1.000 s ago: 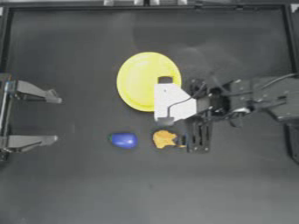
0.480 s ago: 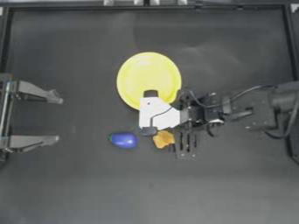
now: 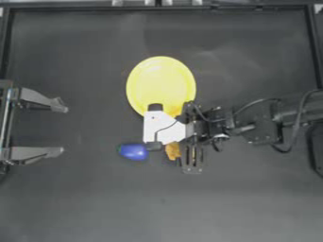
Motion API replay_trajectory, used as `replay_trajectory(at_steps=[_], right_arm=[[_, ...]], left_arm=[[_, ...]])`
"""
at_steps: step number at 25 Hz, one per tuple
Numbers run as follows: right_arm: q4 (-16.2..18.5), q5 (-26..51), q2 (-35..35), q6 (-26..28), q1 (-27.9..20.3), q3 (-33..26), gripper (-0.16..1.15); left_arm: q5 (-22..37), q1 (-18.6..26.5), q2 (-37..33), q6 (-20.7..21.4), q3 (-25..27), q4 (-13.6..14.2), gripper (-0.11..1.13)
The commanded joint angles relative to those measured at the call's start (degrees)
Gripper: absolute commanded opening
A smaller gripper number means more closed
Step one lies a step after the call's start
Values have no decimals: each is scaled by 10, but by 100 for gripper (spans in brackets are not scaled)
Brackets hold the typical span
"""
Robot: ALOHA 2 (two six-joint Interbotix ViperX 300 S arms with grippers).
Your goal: Put brown chicken wing on plate
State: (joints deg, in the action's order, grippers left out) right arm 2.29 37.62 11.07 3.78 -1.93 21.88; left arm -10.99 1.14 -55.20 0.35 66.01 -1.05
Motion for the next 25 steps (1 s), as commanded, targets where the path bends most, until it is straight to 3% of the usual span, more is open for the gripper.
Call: replay_trajectory(at_steps=[1, 13, 15, 21, 25], right_arm=[[0, -6, 3, 1, 0, -18, 99], [4, -22, 25, -1, 0, -18, 95], [7, -22, 25, 0, 1, -19, 87], [7, -19, 13, -1, 1, -18, 44], [4, -18, -13, -5, 0, -14, 43]], left_arm=[[-3, 1, 11, 0, -14, -1, 103], [1, 1, 11, 0, -14, -1, 103], [2, 1, 11, -1, -14, -1, 103], [4, 1, 11, -1, -14, 0, 103], [4, 1, 11, -1, -14, -1, 103]])
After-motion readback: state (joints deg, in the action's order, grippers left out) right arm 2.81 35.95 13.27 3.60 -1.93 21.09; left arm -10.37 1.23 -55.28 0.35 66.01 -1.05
